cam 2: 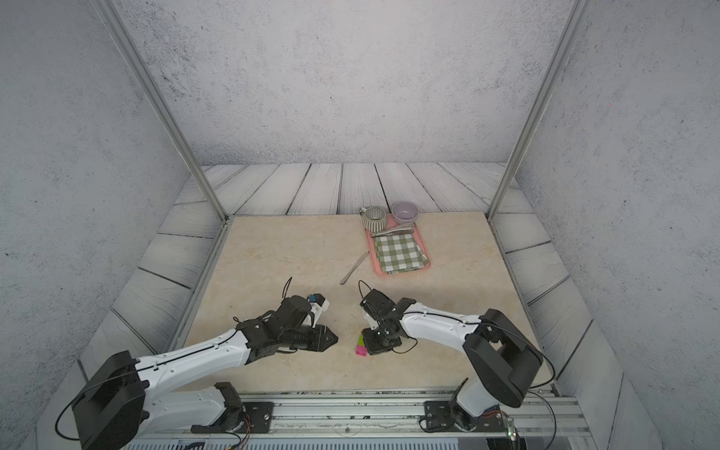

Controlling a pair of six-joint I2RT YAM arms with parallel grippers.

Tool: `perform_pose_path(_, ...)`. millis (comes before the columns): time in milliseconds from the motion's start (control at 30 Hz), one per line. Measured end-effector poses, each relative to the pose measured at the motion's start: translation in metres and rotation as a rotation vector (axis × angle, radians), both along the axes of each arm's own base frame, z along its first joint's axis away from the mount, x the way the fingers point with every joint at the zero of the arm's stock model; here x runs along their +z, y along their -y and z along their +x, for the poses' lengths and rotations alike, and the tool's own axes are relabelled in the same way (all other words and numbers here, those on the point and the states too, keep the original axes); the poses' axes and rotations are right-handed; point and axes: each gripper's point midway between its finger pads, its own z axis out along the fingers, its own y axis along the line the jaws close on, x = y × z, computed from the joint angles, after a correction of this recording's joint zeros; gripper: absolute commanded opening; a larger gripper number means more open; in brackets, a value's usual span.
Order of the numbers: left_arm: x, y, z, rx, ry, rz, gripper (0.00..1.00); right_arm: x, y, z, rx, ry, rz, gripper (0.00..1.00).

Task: Assemble the letter r with lego
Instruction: Adjust the lego brick at the center of the board, then reset both arms

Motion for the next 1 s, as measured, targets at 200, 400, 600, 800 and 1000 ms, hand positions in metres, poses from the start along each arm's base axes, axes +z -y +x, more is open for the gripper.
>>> perform_pose_path(200,0.026,-0.025,0.014,0.099,0.101,0.005,0.79,0.039,-0.003,0.012,-0.015,0.132,0.081,0.42)
perform_pose_path(400,0.088,-0.071,0.049,0.311,0.370,0.038,0.98,0.130,0.042,0.069,-0.209,0.597,0.110,0.92)
perform_pose_path(600,0.129,-0.138,0.098,0.565,0.742,0.217,0.98,0.148,0.153,0.133,-0.546,0.952,-0.149,0.99)
perform_pose_path(800,0.062,-0.227,0.131,0.649,0.794,0.619,0.98,0.111,0.280,0.154,-0.813,0.973,-0.392,0.99)
perform_pose_path(1000,0.019,-0.256,0.144,0.617,0.752,0.799,0.98,0.060,0.303,0.168,-0.798,0.904,-0.386,0.99)
